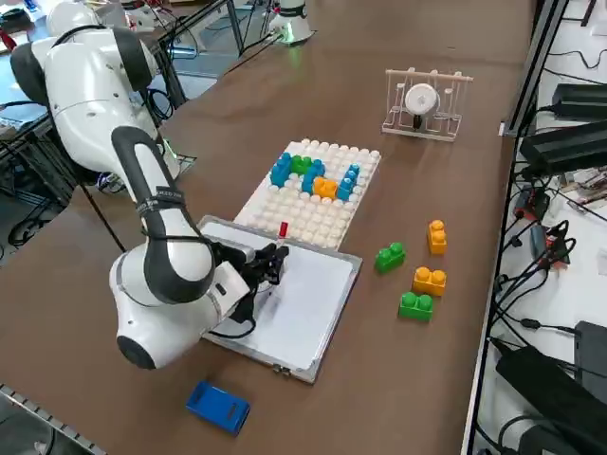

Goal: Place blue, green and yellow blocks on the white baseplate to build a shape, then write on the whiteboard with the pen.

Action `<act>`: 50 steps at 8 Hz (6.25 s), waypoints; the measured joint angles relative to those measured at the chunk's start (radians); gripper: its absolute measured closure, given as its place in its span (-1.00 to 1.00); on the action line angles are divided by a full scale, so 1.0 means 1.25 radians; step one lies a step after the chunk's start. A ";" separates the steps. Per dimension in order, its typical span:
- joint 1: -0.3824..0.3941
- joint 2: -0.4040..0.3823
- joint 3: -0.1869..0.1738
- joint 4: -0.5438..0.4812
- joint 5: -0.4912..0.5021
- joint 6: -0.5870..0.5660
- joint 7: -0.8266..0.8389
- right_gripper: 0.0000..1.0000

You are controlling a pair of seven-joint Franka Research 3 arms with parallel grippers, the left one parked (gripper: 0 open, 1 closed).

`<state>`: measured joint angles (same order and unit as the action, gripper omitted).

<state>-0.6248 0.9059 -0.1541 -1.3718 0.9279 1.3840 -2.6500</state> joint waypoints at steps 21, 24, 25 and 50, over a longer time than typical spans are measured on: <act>0.338 -0.066 -0.148 0.107 -0.115 0.202 0.216 0.64; 0.354 -0.038 -0.151 0.103 -0.143 0.289 0.220 0.64; 0.356 -0.031 -0.151 0.101 -0.152 0.307 0.220 0.64; 0.416 -0.180 -0.168 0.040 -0.241 0.290 0.615 -1.00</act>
<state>-0.1046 0.6808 -0.3647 -1.3222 0.6263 1.7461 -1.8810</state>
